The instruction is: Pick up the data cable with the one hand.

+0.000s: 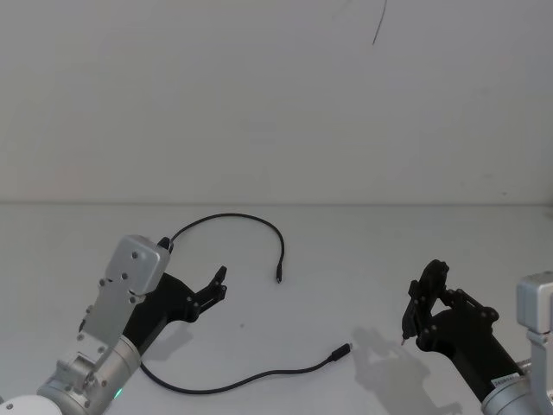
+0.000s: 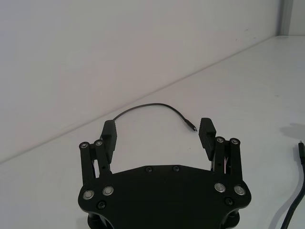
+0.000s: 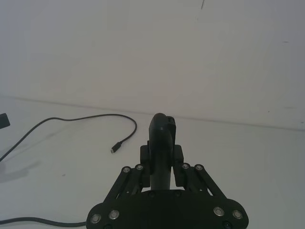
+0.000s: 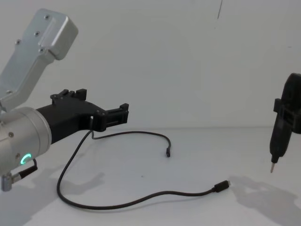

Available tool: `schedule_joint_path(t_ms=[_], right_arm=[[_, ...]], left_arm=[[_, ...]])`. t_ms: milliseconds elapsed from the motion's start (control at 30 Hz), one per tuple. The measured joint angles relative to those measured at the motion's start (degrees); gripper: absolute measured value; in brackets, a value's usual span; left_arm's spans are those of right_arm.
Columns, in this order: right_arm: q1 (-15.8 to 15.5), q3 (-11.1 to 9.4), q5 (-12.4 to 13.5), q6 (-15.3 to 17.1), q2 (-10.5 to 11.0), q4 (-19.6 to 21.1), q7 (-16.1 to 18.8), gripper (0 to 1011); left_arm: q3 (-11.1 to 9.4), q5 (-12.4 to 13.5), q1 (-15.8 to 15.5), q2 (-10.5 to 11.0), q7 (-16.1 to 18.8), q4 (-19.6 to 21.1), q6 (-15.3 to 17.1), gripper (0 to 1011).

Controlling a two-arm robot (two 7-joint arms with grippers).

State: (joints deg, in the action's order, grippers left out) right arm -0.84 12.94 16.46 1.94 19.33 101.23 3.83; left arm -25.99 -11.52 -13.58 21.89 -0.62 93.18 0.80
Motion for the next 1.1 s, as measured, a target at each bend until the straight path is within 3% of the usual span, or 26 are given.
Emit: schedule_joint_path(t_ms=[1100], right_arm=[[0.0, 0.0, 0.0, 0.0, 0.0, 0.0, 0.0, 263]], left_arm=[[0.0, 0.0, 0.0, 0.0, 0.0, 0.0, 0.0, 1001]])
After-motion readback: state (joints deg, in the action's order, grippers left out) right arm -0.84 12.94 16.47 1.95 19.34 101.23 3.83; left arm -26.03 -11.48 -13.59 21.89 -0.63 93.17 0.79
